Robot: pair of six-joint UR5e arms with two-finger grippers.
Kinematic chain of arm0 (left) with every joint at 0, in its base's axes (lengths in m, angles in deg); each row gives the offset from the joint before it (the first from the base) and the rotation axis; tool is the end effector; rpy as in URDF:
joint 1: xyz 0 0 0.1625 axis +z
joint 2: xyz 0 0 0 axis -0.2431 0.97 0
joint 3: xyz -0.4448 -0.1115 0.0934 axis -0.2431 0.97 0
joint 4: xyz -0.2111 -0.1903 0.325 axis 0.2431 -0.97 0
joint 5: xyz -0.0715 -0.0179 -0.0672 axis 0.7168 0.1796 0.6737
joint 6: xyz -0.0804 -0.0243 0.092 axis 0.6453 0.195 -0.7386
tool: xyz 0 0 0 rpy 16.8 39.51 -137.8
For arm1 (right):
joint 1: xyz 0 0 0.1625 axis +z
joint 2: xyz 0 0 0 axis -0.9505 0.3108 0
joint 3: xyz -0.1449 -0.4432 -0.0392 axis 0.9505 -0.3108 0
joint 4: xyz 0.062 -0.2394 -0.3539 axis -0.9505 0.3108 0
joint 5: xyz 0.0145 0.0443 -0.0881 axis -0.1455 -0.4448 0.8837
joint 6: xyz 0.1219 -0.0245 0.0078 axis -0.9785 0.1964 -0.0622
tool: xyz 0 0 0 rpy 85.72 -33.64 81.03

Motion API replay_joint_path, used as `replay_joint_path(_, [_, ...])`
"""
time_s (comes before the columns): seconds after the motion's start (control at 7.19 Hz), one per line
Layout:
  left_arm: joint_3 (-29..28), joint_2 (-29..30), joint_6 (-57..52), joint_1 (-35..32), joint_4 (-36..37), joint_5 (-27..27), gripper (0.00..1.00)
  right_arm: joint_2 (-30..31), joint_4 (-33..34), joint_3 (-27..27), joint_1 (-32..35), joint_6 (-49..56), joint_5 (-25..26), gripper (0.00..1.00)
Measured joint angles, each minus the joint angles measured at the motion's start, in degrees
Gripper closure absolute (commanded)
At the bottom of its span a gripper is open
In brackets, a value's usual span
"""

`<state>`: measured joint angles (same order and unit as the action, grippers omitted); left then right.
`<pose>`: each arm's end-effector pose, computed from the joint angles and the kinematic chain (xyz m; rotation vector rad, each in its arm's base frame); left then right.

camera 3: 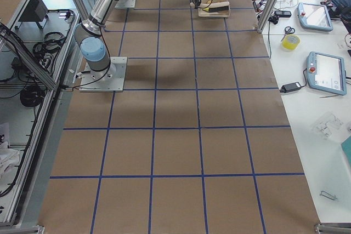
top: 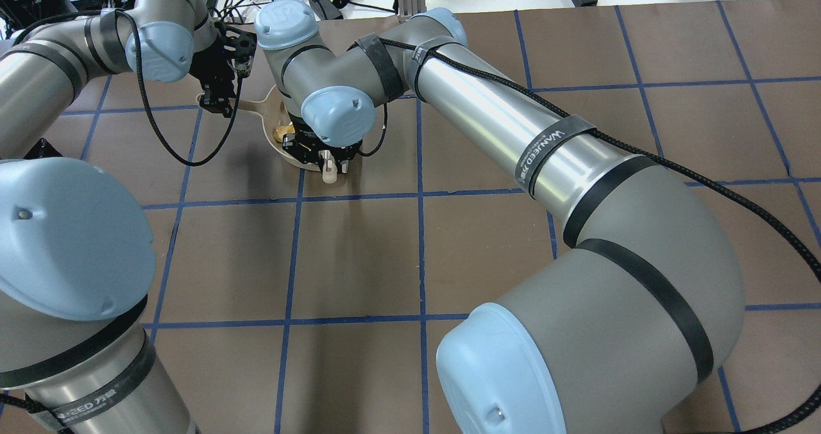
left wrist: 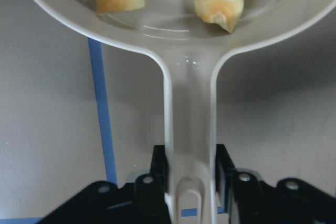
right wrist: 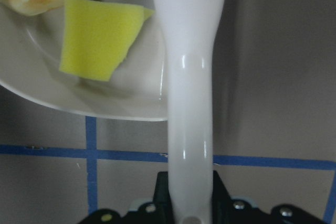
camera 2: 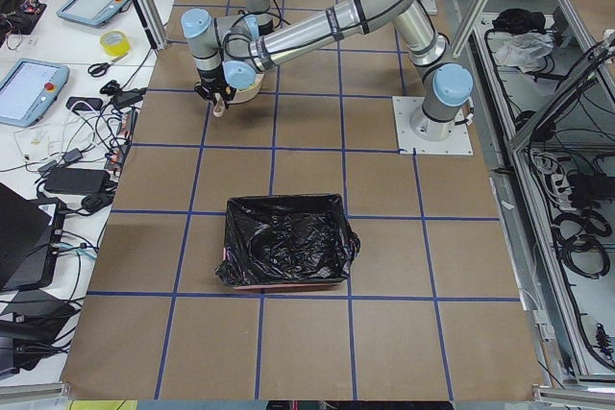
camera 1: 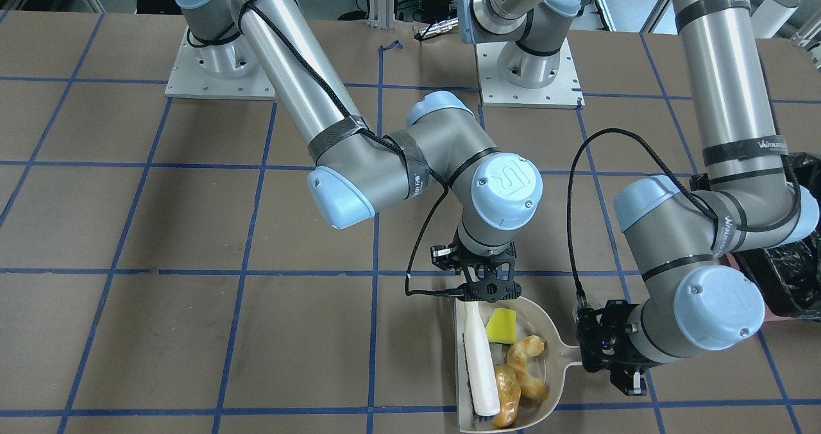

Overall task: Sweep and dump trash into bin
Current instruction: 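Brush the remaining pieces into the dustpan held by the left gripper, then lift the loaded dustpan toward the bin while right returns the brush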

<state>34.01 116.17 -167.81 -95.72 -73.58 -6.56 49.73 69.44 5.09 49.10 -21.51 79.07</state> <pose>-0.0111 -0.7719 0.2492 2.2158 2.1827 0.1257 0.5423 -0.6299 0.2568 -0.0914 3.1199 0.1345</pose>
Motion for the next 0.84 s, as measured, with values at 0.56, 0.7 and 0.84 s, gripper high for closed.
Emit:
replay_joint_path(0.56, [-0.1,-0.3,0.0,0.5,0.0,1.0,1.0,8.4,-8.9,4.0,-10.9,7.7,2.6,1.0])
replay_joint_path(0.7, [-0.2,-0.7,-0.2,1.4,-0.5,2.9,1.0,11.5,-9.5,7.3,-16.8,11.8,2.6,1.0])
replay_joint_path(0.84, [-0.5,-1.2,-0.6,2.7,-1.7,4.7,1.0,15.0,-9.7,11.5,-23.1,16.1,2.7,1.0])
